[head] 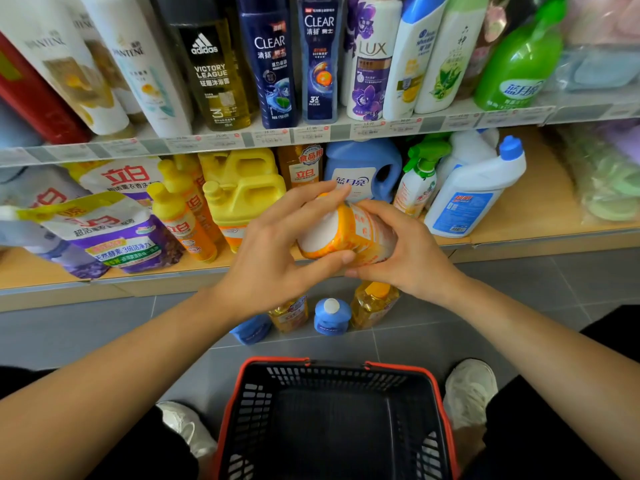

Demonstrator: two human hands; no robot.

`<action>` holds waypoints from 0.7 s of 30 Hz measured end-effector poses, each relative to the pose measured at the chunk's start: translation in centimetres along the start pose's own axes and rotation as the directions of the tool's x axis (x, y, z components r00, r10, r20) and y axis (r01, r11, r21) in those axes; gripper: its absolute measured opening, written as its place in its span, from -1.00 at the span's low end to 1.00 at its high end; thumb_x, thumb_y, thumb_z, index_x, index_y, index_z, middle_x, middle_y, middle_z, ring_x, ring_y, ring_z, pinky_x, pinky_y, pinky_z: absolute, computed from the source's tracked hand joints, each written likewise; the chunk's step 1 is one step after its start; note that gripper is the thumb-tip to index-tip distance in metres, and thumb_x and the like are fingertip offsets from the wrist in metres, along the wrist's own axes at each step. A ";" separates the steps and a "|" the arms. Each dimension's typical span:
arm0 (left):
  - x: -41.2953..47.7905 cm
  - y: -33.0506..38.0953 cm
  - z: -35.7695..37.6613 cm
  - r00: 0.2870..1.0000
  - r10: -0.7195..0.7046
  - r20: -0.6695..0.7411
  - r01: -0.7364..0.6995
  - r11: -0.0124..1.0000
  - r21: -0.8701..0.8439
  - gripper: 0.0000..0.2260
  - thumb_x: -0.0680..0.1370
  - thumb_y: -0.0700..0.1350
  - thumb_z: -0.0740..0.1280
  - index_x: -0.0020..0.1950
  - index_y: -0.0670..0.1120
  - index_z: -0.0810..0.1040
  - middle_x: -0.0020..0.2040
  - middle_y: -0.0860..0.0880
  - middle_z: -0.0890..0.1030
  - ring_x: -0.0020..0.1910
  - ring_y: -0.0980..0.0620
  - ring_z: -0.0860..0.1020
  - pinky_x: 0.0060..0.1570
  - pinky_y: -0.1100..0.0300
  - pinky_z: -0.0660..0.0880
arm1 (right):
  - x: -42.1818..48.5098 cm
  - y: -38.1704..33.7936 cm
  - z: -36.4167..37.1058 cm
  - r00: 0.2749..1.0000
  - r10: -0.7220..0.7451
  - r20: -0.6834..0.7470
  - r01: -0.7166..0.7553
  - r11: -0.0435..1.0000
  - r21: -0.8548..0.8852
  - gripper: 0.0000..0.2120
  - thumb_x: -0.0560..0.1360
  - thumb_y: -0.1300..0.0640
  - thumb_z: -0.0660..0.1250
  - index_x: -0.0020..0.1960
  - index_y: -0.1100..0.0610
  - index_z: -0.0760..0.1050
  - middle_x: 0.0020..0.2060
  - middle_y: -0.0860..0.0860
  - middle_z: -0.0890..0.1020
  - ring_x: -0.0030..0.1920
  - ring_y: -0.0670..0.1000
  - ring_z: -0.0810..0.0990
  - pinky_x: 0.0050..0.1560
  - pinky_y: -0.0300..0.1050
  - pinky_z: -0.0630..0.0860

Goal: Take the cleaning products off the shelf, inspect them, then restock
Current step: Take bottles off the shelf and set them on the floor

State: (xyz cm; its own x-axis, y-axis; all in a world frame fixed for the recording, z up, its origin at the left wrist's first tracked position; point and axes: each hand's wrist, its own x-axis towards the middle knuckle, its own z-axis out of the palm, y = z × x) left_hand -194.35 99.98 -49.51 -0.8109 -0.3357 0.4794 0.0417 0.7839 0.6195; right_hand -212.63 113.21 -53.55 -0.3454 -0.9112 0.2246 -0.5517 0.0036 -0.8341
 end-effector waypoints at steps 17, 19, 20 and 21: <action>-0.4 0.0 0.4 0.983 0.007 -0.182 -0.032 0.990 -0.138 -0.77 0.48 -0.16 0.53 0.08 -0.25 0.69 0.15 -0.19 0.68 0.27 -0.12 0.61 0.15 -0.05 0.61 | -0.4 0.4 0.6 0.994 0.104 0.016 -0.105 0.986 0.132 -0.23 0.26 0.20 0.68 0.37 0.17 0.41 0.17 -0.02 0.60 0.18 -0.15 0.59 0.15 -0.30 0.49; -0.1 0.0 0.1 0.985 -0.093 -0.142 0.063 0.978 -0.200 -0.80 0.50 -0.12 0.50 0.08 -0.19 0.70 0.16 -0.13 0.65 0.23 0.01 0.60 -0.03 0.05 0.64 | -0.4 0.4 0.5 0.994 0.110 0.018 -0.112 0.986 0.123 -0.23 0.26 0.20 0.67 0.38 0.17 0.41 0.17 -0.03 0.60 0.17 -0.19 0.59 0.12 -0.35 0.47; 0.0 -0.1 0.1 0.983 -0.133 -0.127 0.101 0.967 -0.236 -0.80 0.51 -0.10 0.49 0.09 -0.14 0.69 0.15 -0.11 0.61 0.20 0.07 0.58 -0.09 0.11 0.64 | -0.4 0.4 0.4 0.993 0.113 0.017 -0.114 0.986 0.119 -0.23 0.26 0.21 0.67 0.38 0.16 0.41 0.18 -0.04 0.60 0.17 -0.19 0.59 0.12 -0.35 0.47; 0.1 -0.2 0.0 0.979 -0.171 -0.116 0.134 0.953 -0.272 -0.81 0.52 -0.09 0.49 0.10 -0.10 0.67 0.14 -0.10 0.58 0.17 0.08 0.57 -0.11 0.17 0.63 | -0.4 0.3 0.3 0.993 0.115 0.016 -0.116 0.986 0.118 -0.23 0.26 0.21 0.67 0.38 0.17 0.41 0.19 -0.03 0.60 0.19 -0.18 0.59 0.13 -0.34 0.47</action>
State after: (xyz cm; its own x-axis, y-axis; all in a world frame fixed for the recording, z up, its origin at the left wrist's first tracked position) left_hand -194.48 99.81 -49.56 -0.7331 -0.5228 0.4351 0.0898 0.5597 0.8238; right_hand -212.45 113.41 -54.07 -0.3940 -0.9114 0.1190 -0.4144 0.0606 -0.9081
